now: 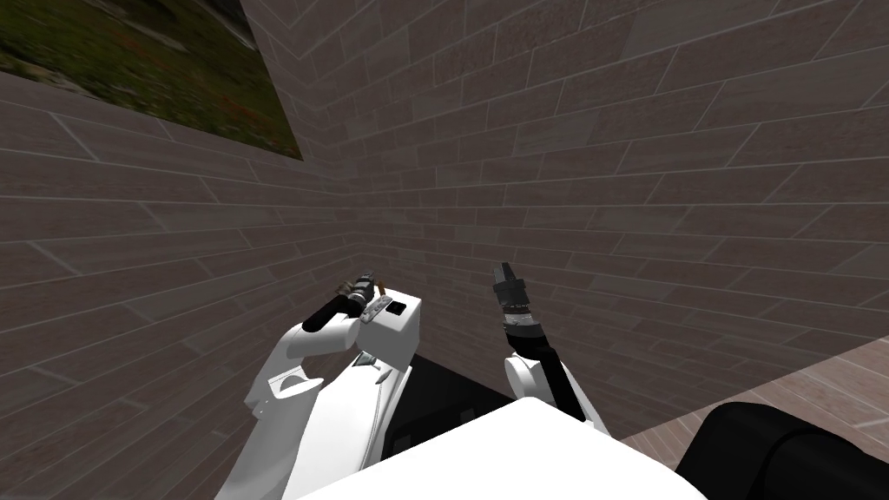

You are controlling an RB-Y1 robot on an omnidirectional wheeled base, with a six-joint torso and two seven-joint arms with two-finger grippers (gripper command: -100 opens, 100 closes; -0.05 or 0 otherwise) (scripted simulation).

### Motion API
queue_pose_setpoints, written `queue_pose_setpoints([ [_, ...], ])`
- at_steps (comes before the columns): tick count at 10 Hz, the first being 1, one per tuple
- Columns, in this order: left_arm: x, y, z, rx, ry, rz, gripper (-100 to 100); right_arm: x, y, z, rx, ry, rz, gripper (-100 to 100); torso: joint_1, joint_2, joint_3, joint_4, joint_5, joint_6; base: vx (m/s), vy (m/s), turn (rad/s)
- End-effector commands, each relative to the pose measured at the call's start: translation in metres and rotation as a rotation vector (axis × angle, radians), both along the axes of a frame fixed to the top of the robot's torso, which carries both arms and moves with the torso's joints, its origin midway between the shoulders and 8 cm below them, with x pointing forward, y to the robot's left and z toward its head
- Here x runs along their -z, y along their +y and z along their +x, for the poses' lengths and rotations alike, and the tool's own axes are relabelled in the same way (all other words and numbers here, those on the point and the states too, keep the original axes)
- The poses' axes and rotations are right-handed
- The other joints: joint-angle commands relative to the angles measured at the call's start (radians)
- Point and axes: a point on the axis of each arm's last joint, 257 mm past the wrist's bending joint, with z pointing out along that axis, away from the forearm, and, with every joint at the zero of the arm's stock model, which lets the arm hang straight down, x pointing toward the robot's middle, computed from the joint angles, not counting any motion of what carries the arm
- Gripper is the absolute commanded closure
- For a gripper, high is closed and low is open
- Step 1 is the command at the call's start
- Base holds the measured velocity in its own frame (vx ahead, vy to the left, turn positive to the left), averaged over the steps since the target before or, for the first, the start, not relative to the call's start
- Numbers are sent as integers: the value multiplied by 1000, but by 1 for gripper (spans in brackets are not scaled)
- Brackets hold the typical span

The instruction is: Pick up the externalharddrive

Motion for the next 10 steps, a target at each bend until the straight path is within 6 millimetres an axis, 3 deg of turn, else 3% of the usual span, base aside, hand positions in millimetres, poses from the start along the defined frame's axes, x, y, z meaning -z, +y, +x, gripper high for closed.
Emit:
queue_pose_setpoints([
  [1, 10, 2, -2, -7, 42, -1, -100, 0, 0, 0, 0, 0, 0, 0, 0, 0, 0, 0, 0, 0, 11, 1, 0],
  [5, 26, 5, 10, -26, 143, -2, -100, 0, 0, 0, 0, 0, 0, 0, 0, 1, 0, 0, 0, 0, 19, 6, -13],
  [10, 48, 9, 9, -45, 253, -2, -100, 0, 0, 0, 0, 0, 0, 0, 0, 0, 0, 0, 0, 0, 20, 8, -12],
])
